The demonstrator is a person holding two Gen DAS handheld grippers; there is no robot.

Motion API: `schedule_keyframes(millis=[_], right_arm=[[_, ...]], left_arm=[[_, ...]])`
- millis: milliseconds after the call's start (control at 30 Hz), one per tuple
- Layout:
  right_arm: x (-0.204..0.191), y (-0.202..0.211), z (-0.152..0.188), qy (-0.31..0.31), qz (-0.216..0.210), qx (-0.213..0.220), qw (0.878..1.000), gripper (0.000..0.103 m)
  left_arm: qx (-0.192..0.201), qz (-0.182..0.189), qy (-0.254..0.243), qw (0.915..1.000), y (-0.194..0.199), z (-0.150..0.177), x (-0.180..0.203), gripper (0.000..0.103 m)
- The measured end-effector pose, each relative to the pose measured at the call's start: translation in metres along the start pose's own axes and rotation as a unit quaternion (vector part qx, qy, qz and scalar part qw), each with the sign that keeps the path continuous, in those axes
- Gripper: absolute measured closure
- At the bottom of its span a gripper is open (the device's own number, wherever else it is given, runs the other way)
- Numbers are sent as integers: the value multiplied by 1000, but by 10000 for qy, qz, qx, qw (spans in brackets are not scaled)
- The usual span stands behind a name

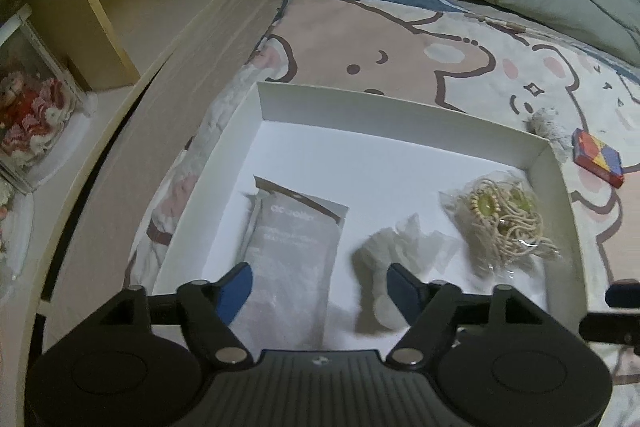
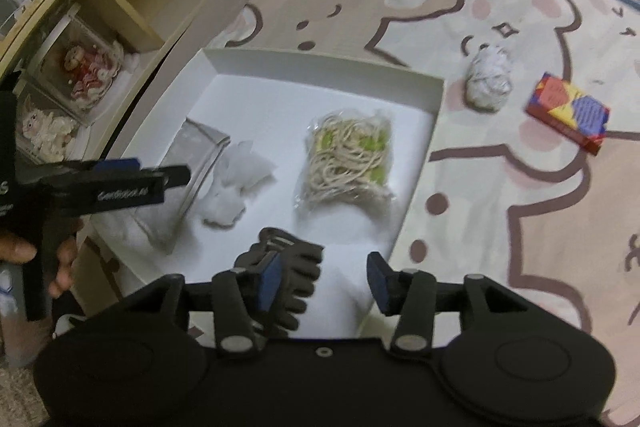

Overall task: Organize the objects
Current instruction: 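Lower the dark coiled spring into the white box and open the right tool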

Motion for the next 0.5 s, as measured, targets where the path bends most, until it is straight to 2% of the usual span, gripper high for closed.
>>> schedule_keyframes(millis=[233, 333, 400, 500], right_arm=[[5, 13, 2, 157, 171, 211, 9995, 35], [4, 17, 3, 255, 243, 269, 9990, 31], [4, 19, 4, 290, 264, 280, 9988, 22], [4, 23, 6, 383, 308, 356, 9982, 19]], left_arm=[[-160, 119, 208, 9996, 13, 6, 0, 9], [-195, 137, 256, 9994, 18, 10, 1, 6], [-200, 138, 254, 9994, 22, 12, 2, 5], [-188, 153, 282, 9993, 25, 15, 3, 4]])
Point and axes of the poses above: each gripper's, at about its wrist camera, not at the fingertips, and y roughly against the way its jaws point, x to its right, z to its underside, the point moved 2 cm from there along -y, roughly the way its jaws point, and after that the axes turned 15 degrees about y, right-handed, at the moved point
